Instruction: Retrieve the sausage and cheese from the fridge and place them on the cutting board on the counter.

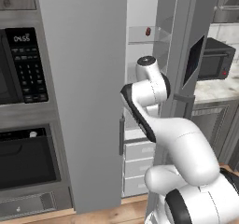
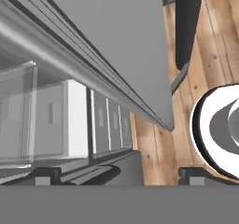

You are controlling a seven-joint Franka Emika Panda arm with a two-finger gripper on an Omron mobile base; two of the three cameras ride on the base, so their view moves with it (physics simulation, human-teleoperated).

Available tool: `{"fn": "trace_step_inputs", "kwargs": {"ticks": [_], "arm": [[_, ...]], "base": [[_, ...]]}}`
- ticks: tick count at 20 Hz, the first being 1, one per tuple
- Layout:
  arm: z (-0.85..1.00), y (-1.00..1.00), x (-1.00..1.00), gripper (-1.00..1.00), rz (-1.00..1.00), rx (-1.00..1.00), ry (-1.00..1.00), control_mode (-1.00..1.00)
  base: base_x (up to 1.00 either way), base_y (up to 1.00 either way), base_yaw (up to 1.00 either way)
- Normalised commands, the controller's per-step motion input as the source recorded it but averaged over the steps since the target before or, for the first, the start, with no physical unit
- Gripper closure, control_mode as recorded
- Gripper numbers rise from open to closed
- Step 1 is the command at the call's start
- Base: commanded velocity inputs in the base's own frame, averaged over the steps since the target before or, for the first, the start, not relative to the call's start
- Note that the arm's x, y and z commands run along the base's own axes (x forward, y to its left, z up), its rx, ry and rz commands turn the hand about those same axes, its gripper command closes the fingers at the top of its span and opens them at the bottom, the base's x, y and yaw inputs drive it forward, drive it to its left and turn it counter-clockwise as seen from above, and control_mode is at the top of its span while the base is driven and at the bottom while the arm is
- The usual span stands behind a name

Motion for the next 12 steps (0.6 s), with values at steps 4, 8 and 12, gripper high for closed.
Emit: {"fn": "trace_step_inputs", "kwargs": {"ticks": [4, 8, 12], "arm": [[-0.31, -0.14, 0.03, -1.0, -0.3, 0.06, -0.09, -1.0], [-0.11, -0.08, 0.1, -1.0, -0.28, 0.03, -0.1, -1.0], [0.0, -0.07, 0.1, -1.0, -0.21, 0.02, -0.1, -1.0]], "base": [[0.0, 0.0, 0.0], [0.0, 0.0, 0.0], [0.0, 0.0, 0.0]]}}
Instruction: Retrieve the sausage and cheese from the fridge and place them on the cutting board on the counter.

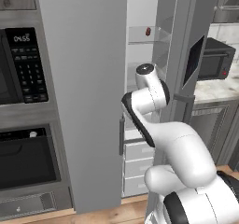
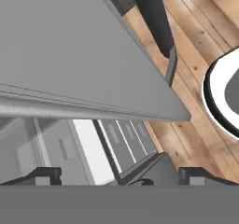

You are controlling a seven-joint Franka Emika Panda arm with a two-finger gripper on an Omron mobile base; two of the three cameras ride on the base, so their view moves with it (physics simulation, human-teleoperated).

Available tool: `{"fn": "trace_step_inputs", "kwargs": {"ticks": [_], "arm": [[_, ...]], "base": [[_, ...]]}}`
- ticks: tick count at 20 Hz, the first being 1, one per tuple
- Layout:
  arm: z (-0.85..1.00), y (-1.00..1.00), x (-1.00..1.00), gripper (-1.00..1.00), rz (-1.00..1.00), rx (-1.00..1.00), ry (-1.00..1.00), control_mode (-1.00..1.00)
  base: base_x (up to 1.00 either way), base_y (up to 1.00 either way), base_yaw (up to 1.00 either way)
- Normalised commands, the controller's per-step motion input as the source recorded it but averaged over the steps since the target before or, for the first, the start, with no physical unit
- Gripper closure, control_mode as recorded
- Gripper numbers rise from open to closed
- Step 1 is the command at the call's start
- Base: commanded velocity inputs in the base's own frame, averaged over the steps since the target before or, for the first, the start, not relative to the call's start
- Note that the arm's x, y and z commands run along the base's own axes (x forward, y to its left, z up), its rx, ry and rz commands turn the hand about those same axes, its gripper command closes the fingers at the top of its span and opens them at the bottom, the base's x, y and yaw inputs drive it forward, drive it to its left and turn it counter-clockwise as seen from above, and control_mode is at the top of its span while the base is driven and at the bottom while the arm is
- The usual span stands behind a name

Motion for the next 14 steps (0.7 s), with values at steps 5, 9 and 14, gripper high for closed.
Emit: {"fn": "trace_step_inputs", "kwargs": {"ticks": [5, 9, 14], "arm": [[0.0, -0.07, 0.19, -1.0, -0.13, 0.0, -0.04, -1.0], [0.0, -0.14, 0.05, -1.0, -0.07, 0.0, -0.01, -1.0], [0.0, -0.28, 0.0, -1.0, -0.02, 0.0, -0.01, -1.0]], "base": [[0.0, 0.0, 0.0], [0.0, 0.0, 0.0], [0.0, 0.0, 0.0]]}}
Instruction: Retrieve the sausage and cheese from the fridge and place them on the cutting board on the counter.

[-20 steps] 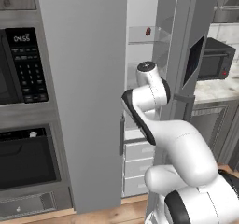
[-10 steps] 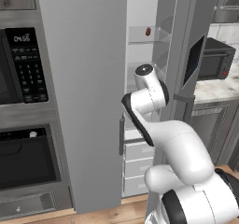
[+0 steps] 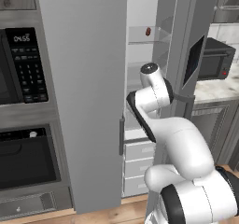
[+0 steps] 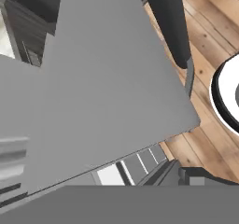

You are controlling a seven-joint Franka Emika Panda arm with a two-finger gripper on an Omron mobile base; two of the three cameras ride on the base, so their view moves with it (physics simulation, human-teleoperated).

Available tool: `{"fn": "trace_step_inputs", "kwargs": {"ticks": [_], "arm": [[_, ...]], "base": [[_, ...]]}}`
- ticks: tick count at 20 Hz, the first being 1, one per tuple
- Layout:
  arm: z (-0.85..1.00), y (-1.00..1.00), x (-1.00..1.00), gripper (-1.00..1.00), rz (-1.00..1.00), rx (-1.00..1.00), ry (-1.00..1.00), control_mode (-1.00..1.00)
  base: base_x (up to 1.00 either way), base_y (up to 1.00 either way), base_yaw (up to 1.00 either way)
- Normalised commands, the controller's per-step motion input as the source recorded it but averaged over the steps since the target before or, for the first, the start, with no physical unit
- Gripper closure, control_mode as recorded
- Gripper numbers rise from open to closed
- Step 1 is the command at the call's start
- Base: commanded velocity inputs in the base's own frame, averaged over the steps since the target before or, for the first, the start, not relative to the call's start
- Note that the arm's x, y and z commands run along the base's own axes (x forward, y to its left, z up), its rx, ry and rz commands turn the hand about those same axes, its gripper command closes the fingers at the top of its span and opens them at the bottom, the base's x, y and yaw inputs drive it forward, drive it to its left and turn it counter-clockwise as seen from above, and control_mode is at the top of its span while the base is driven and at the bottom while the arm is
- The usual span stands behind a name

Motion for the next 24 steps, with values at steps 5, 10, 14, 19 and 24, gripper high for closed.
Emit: {"fn": "trace_step_inputs", "kwargs": {"ticks": [5, 10, 14, 19, 24], "arm": [[0.0, -0.34, -0.21, -1.0, -0.01, 0.0, -0.01, -1.0], [0.0, -0.42, -0.56, -1.0, -0.02, 0.0, 0.0, -1.0], [0.0, -0.62, -0.52, -1.0, -0.05, 0.0, 0.0, -1.0], [0.0, -0.71, -0.64, -1.0, -0.06, 0.0, 0.0, -1.0], [0.0, -0.77, -0.53, -1.0, -0.05, 0.0, 0.0, -1.0]], "base": [[0.0, 0.0, 0.0], [0.0, 0.0, 0.0], [0.0, 0.0, 0.0], [0.0, 0.0, 0.0], [0.0, 0.0, 0.0]]}}
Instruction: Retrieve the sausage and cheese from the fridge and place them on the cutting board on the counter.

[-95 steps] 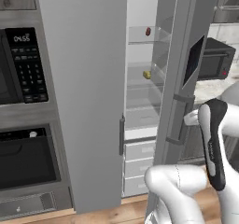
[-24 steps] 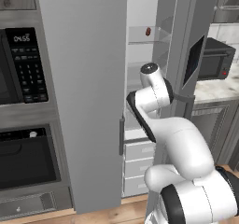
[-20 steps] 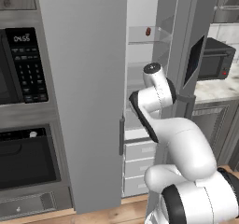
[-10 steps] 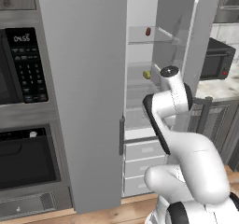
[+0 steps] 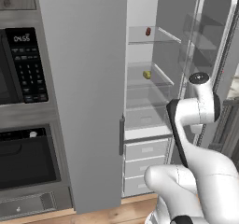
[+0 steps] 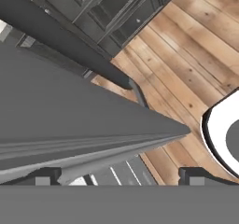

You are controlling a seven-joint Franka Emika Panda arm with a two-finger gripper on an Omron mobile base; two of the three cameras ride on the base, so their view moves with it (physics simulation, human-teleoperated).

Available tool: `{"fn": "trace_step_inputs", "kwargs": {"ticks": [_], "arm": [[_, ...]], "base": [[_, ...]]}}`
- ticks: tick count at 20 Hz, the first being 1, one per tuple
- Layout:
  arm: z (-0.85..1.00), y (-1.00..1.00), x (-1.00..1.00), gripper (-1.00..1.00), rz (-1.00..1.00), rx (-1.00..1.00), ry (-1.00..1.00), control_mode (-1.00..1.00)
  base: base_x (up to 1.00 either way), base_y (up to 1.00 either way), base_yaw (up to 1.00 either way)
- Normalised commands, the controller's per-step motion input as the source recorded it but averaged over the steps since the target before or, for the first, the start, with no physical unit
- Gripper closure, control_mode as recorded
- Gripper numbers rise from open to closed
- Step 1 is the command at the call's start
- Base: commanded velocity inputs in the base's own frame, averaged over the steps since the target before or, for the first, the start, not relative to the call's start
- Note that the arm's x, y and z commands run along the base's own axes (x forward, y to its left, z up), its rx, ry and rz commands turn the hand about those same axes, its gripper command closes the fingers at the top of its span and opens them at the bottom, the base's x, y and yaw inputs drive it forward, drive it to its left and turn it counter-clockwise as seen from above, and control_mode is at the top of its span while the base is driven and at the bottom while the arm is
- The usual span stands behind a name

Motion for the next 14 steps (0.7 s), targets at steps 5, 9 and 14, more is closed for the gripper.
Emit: {"fn": "trace_step_inputs", "kwargs": {"ticks": [5, 9, 14], "arm": [[0.0, -0.73, -0.29, -1.0, -0.05, 0.0, 0.0, -1.0], [0.07, -0.52, -0.02, -1.0, -0.04, 0.0, 0.0, -1.0], [0.27, -0.13, 0.0, -1.0, -0.02, 0.0, 0.0, -1.0]], "base": [[0.0, 0.0, 0.0], [0.0, 0.0, 0.0], [0.0, 0.0, 0.0]]}}
